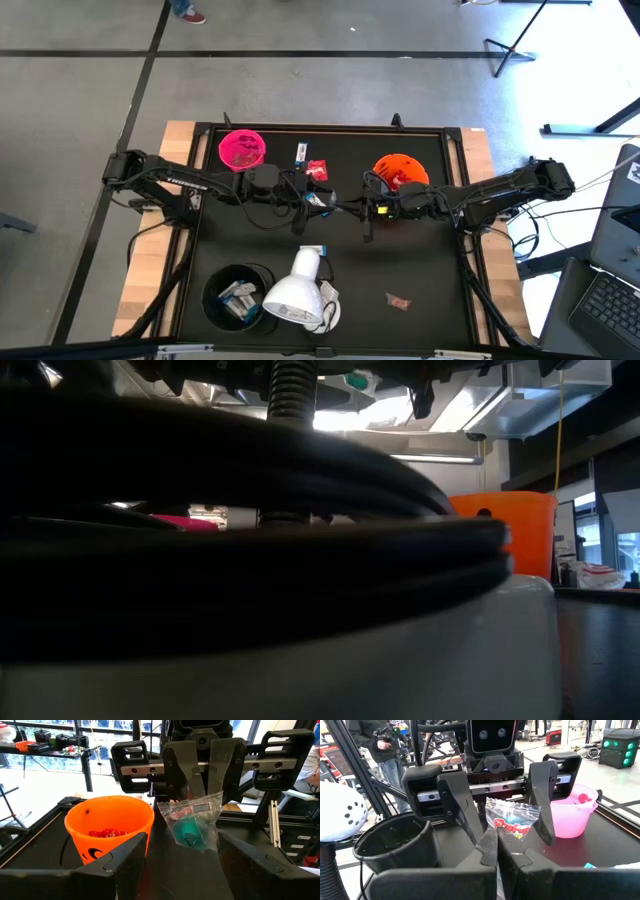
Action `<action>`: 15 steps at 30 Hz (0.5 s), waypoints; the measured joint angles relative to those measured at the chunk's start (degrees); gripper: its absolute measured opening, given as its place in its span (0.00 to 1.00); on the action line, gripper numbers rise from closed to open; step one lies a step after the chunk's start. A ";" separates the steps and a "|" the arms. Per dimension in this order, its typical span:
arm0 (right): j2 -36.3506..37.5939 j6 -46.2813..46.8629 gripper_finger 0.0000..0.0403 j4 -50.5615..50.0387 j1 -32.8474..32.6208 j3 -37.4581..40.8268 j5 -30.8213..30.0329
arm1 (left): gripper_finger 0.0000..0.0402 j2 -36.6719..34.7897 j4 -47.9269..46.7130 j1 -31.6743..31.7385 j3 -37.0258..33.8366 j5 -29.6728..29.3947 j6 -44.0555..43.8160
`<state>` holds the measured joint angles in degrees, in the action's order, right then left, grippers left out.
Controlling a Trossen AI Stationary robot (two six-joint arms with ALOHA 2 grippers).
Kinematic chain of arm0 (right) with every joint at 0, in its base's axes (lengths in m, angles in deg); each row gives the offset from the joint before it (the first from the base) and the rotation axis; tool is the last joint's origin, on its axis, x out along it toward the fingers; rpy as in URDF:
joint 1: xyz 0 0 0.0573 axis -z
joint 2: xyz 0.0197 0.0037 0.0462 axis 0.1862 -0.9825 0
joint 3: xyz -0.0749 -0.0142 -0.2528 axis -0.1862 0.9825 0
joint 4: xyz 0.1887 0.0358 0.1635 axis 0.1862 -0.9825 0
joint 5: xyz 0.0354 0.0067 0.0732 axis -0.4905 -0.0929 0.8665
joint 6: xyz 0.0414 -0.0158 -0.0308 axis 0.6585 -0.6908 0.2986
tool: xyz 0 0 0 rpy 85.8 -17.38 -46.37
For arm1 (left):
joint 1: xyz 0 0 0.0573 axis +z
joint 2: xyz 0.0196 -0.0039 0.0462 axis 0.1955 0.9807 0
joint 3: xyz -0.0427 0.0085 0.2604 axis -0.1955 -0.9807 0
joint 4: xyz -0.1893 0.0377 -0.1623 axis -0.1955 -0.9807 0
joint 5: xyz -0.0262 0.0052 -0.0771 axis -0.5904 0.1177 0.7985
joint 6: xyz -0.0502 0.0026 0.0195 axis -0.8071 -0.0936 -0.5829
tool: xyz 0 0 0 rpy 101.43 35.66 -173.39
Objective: Sort candy
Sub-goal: Put the green gummy into the pink bucket
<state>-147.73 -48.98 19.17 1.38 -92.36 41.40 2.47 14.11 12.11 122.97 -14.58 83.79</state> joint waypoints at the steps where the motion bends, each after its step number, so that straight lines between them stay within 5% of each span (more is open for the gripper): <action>1: 0.00 0.00 0.00 0.00 0.00 0.00 0.00 | 0.58 0.00 -0.01 0.00 0.00 0.01 0.02; 15: 0.01 0.11 0.00 0.00 -0.02 0.00 -0.02 | 0.58 0.00 -0.21 -1.91 0.00 0.03 0.54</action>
<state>-147.72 -48.87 19.17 1.36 -92.36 41.38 2.47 13.90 10.21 122.97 -14.55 84.33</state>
